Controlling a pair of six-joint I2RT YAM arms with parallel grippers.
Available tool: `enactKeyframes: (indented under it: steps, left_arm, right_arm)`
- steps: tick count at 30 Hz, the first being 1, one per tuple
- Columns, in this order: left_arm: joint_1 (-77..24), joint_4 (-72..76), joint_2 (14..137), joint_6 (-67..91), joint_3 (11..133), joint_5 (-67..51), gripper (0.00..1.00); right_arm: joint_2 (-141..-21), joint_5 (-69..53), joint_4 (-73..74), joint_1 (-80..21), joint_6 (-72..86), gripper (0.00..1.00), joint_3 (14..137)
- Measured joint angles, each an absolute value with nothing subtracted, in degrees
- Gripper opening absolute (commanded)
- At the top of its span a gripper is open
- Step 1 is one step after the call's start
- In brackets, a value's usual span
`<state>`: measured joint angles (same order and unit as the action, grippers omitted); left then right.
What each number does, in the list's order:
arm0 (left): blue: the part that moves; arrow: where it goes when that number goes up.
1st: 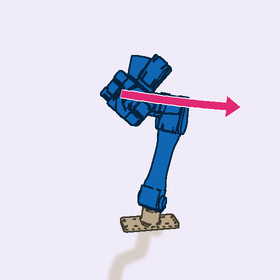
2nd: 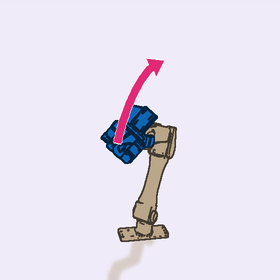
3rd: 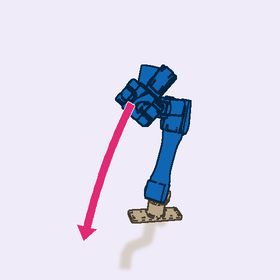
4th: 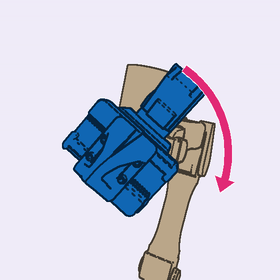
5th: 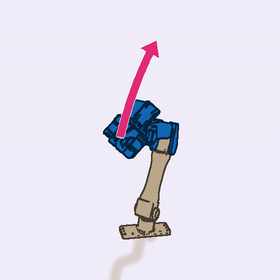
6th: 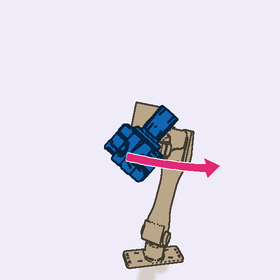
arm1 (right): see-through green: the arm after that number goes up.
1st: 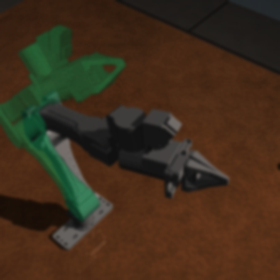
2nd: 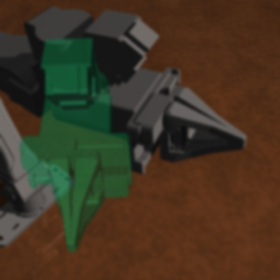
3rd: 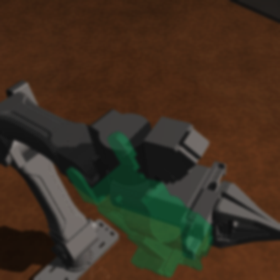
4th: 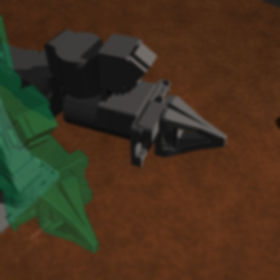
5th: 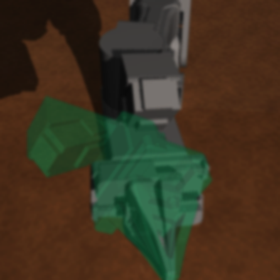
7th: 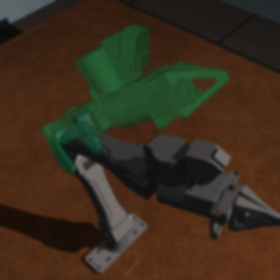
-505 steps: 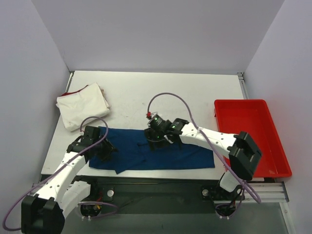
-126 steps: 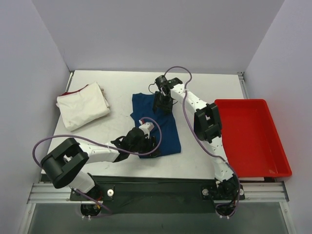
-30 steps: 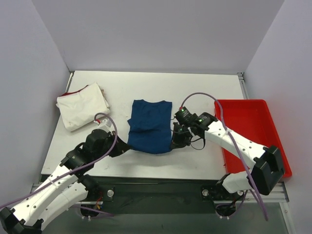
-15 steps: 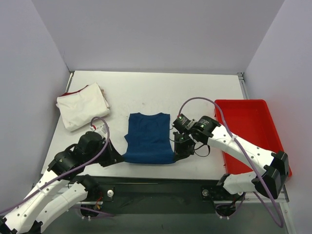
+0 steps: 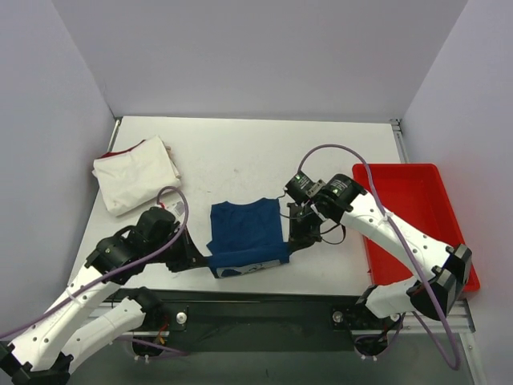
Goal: Fold and stack the t-shirts
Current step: Fold the long partially folded tshirt into a neat square
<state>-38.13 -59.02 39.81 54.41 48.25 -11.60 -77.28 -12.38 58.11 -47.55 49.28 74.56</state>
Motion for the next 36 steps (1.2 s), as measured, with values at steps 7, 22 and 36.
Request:
enactKeyframes:
  steps: [7, 22, 36]
  left_arm:
    - [-37.0, -54.1, 47.9, 52.8, 50.7, -8.6, 0.0]
    - [-21.3, -40.0, 60.0, 48.8, 51.5, -13.8, 0.0]
    - [-11.9, -28.9, 76.2, 44.0, 51.5, -21.8, 0.0]
  right_arm:
    - [-83.6, -10.2, 58.7, -41.5, 45.2, 0.0, 81.3]
    - [-100.9, -8.1, 59.0, -34.3, 36.9, 0.0, 99.8]
    - [-120.2, -9.0, 58.8, -31.0, 32.1, 0.0, 115.7]
